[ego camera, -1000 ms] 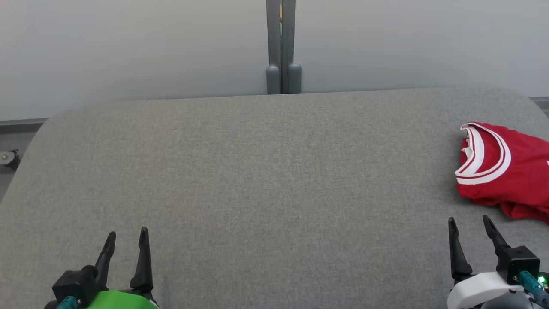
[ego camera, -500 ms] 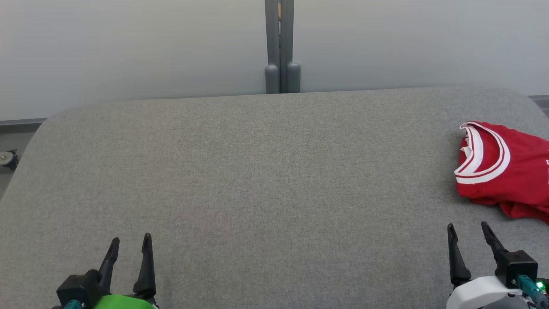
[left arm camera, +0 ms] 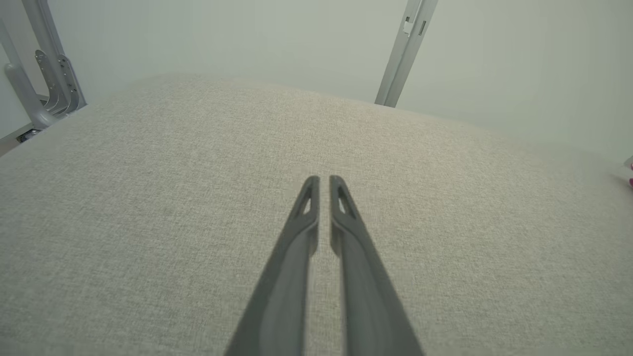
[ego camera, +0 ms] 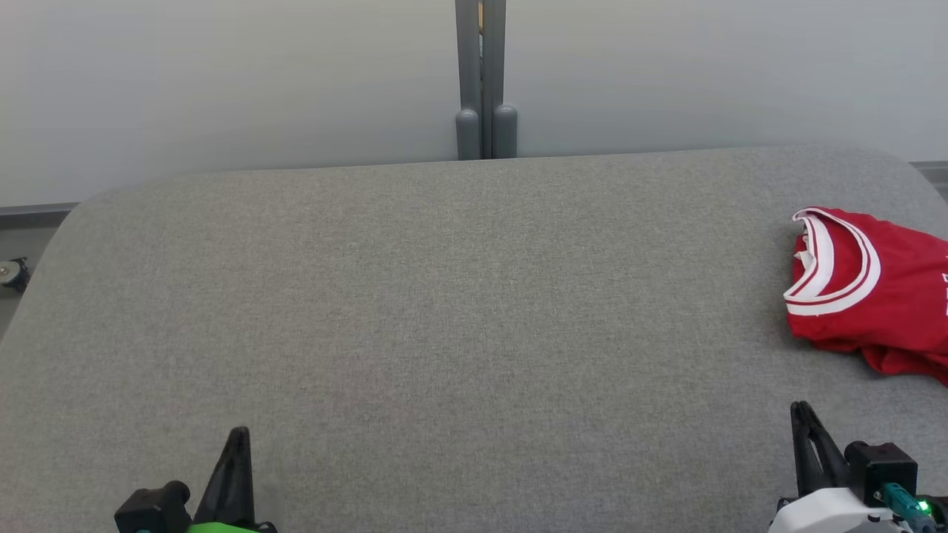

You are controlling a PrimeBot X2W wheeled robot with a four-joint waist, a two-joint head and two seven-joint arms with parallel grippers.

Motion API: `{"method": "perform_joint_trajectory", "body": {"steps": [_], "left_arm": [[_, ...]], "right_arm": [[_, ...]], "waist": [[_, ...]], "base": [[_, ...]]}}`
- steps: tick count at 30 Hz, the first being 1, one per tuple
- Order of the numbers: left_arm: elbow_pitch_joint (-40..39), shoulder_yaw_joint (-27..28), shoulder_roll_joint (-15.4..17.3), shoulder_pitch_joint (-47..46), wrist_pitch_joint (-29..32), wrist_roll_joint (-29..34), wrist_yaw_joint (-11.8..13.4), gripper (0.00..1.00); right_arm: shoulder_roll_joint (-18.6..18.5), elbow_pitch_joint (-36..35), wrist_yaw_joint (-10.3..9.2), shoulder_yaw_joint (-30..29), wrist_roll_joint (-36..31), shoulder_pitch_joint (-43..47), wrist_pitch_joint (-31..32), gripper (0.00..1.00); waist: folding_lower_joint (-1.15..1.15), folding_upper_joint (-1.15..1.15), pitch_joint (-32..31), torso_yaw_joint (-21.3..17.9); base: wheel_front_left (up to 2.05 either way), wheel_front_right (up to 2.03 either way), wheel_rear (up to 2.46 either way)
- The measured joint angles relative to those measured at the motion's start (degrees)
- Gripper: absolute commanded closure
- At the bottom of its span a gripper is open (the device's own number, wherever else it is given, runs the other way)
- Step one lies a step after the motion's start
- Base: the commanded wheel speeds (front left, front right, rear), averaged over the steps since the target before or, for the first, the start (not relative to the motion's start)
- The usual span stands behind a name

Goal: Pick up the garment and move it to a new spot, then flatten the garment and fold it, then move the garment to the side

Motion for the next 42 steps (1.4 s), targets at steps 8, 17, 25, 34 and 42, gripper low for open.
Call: {"method": "perform_joint_trajectory", "body": {"steps": [8,17,25,34,42], "left_arm": [[1.20,0.57,-0.41,0.55,1.97,-5.27,-0.01,1.00],[0.24,1.54,-0.92,0.16,4.24,-13.43,-0.01,1.00],[-0.32,2.41,-1.22,-0.85,6.15,-20.14,-0.01,1.00],[-0.96,3.20,-1.47,-1.43,8.16,-26.99,-0.01,1.00],[-1.60,4.03,-1.68,-2.36,9.85,-32.48,-0.01,1.00]], "right_arm": [[0.40,1.87,0.00,-0.31,6.66,-0.16,2.48,1.00],[0.35,1.08,0.00,0.48,17.72,-0.44,4.31,1.00],[0.27,0.44,0.00,1.09,26.62,-1.46,6.05,1.00],[0.11,0.04,-0.01,1.48,35.43,-2.20,7.92,1.00],[0.00,-0.31,-0.01,1.74,42.68,-2.82,9.56,1.00]], "waist": [[0.00,0.00,0.10,-0.10],[0.00,0.00,0.23,-0.25],[0.00,0.00,0.35,-0.39],[0.00,0.00,0.49,-0.53],[0.00,0.00,0.61,-0.67]], "base": [[0.00,0.00,0.00],[0.00,0.00,0.00],[0.00,0.00,0.00],[0.00,0.00,0.00],[0.00,0.00,0.00]]}}
